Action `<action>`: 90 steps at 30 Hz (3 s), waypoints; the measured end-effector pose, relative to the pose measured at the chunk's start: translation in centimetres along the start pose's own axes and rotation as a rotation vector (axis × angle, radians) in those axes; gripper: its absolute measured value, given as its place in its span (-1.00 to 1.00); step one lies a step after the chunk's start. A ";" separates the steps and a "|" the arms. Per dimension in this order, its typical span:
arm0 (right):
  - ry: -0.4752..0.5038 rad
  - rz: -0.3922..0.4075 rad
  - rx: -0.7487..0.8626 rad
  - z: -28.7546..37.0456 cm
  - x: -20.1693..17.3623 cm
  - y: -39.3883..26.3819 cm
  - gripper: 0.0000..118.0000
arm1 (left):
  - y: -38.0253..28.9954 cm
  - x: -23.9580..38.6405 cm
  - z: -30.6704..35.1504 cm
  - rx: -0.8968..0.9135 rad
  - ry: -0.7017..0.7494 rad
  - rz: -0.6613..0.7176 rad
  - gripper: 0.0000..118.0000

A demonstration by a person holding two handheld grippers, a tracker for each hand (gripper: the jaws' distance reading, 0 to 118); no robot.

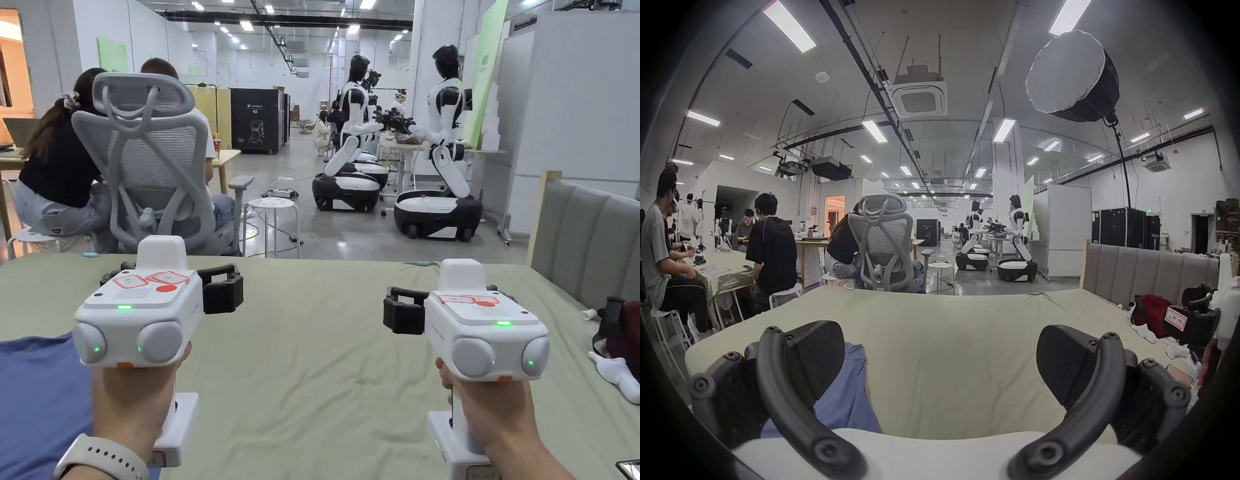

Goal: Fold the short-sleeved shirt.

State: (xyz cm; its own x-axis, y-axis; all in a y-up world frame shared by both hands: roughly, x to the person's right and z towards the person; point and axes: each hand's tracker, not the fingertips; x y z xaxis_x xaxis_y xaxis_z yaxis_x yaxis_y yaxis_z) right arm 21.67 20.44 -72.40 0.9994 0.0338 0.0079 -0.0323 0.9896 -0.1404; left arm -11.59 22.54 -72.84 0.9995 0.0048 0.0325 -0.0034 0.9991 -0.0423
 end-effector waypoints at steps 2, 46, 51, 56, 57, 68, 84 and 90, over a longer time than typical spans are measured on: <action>0.001 0.003 -0.002 -0.1 0.0 -0.1 1.00 | -0.1 0.1 0.0 -0.001 0.000 -0.006 1.00; -0.015 -0.004 -0.009 -0.2 0.0 -0.4 1.00 | -0.6 0.2 -0.2 -0.010 -0.001 -0.027 1.00; -0.006 -0.005 -0.033 -0.3 0.0 -0.6 1.00 | -0.9 -0.1 -0.5 -0.001 0.005 -0.030 1.00; -0.012 0.002 -0.031 -0.2 -0.2 -0.4 1.00 | -1.0 -0.2 -0.6 -0.016 -0.012 -0.016 1.00; -0.015 0.005 -0.031 -0.2 -0.2 -0.4 1.00 | -1.0 -0.2 -0.7 -0.017 -0.014 -0.016 1.00; -0.068 0.082 -0.016 0.1 -0.3 -0.7 -0.85 | -1.2 -0.4 -0.6 0.001 -0.023 -0.019 -0.74; 0.041 0.032 -0.008 -2.6 -7.5 0.1 -0.99 | -2.9 -9.3 0.2 -0.037 0.187 -0.024 -1.00; 0.258 0.043 -0.003 -5.3 -18.2 0.9 -0.99 | -2.1 -19.2 3.2 -0.051 0.389 -0.004 -1.00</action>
State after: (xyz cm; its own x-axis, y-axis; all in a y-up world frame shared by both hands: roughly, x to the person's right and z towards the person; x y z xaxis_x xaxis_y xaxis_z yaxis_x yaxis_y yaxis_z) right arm 3.56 19.97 -77.89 0.9673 0.0384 -0.2507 -0.0749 0.9876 -0.1378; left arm -30.91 20.46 -70.22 0.9371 -0.0250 -0.3482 -0.0078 0.9957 -0.0924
